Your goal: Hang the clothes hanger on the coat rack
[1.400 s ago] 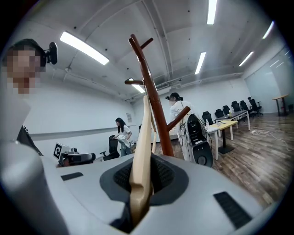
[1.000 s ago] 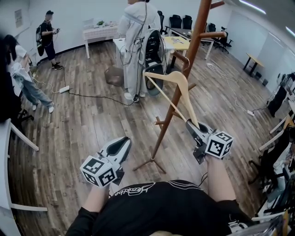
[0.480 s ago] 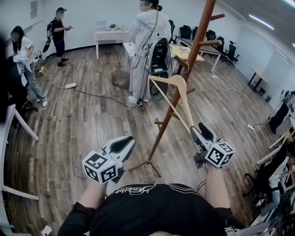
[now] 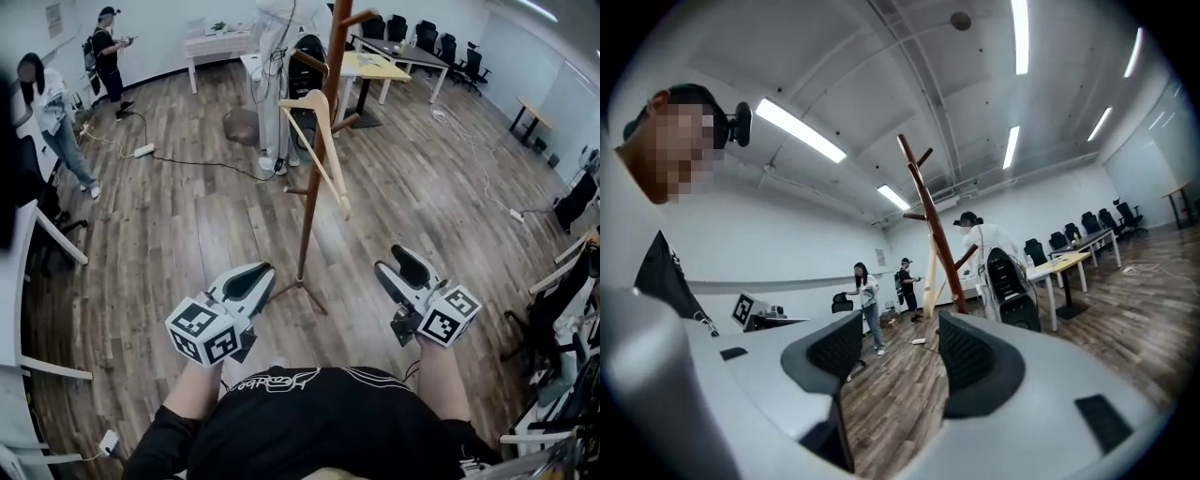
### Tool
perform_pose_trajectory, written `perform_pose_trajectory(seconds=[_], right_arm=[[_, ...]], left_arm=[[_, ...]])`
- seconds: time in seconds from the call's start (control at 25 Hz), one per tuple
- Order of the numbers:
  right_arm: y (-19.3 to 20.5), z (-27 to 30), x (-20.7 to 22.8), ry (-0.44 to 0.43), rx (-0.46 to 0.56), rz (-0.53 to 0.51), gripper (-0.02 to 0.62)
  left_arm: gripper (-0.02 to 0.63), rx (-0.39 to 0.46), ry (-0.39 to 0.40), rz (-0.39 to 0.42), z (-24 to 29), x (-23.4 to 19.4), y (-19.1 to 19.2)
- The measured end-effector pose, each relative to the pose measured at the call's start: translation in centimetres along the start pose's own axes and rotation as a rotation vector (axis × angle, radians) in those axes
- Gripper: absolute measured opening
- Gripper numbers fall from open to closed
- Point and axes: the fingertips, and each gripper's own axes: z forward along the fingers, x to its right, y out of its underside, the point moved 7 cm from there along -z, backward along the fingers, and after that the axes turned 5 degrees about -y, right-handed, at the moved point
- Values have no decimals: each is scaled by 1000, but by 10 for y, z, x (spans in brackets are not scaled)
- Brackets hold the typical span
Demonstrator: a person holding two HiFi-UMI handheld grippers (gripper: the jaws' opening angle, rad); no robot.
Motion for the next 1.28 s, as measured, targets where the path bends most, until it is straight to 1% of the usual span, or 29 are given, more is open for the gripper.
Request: perform_pose_trajectory(seconds=[0.24, 0.28, 0.36, 0.44, 0.52, 0.6, 0.72, 0.84, 1.08, 1.28], right_arm=[[35, -46, -60, -164, -81, 50, 258], [38, -52, -71, -186, -85, 45, 235], [40, -64, -89, -214, -84, 15, 148], [39, -78, -104, -229, -81, -22, 84], [37, -93, -115, -247, -71, -38, 55], [36, -107, -124, -272, -61, -36, 48], [36, -127, -126, -264, -50, -35, 44], [34, -140, -124, -252, -21, -1, 40], [36, -154, -127, -250, -14, 9, 40], [42, -169, -125, -234, -17, 29, 40]], left_arm=[[41, -32, 6, -1, -27, 69, 27], [41, -38, 7, 1, -32, 78, 30], [41, -43, 10, 9, -41, 95, 34], [41, -43, 12, 20, -50, 112, 35], [41, -38, 14, 30, -57, 128, 37], [41, -31, 21, 40, -60, 144, 37], [41, -30, 41, 63, -60, 165, 39], [41, -40, 54, 77, -60, 176, 40], [41, -49, 70, 84, -56, 191, 40], [41, -66, 84, 72, -50, 202, 48]])
